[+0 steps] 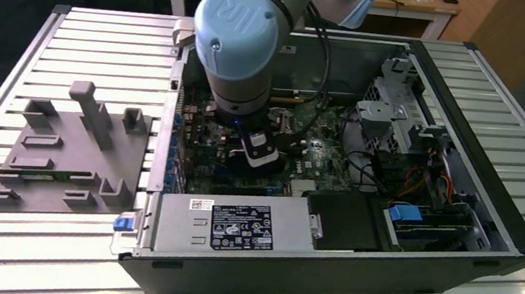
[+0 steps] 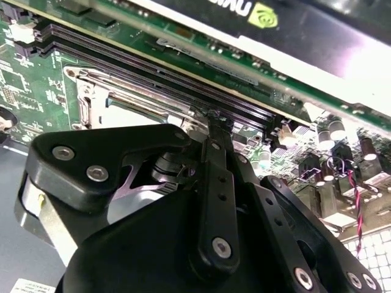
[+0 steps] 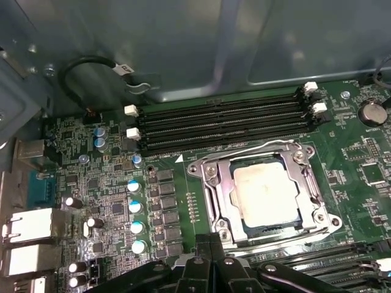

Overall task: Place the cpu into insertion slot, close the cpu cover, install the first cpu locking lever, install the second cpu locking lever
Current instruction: 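Install the second cpu locking lever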

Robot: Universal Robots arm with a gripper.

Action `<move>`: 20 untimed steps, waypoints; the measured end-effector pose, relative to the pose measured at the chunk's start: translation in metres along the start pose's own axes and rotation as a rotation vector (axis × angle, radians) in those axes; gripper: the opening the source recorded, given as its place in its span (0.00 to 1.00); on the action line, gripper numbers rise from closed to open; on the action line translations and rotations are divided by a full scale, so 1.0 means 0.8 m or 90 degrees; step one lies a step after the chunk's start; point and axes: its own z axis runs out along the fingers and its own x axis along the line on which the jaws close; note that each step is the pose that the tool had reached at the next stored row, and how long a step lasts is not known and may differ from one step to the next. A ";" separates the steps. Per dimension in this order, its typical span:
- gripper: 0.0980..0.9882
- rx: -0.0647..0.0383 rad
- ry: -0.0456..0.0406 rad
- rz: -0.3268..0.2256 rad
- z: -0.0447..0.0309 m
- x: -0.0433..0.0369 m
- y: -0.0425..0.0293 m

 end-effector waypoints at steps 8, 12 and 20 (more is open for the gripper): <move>0.00 0.021 -0.0037 -0.002 0.0006 0.002 -0.0003; 0.00 0.022 -0.0038 -0.003 0.0007 0.002 -0.0005; 0.00 0.024 -0.0038 -0.003 0.0003 0.002 0.0001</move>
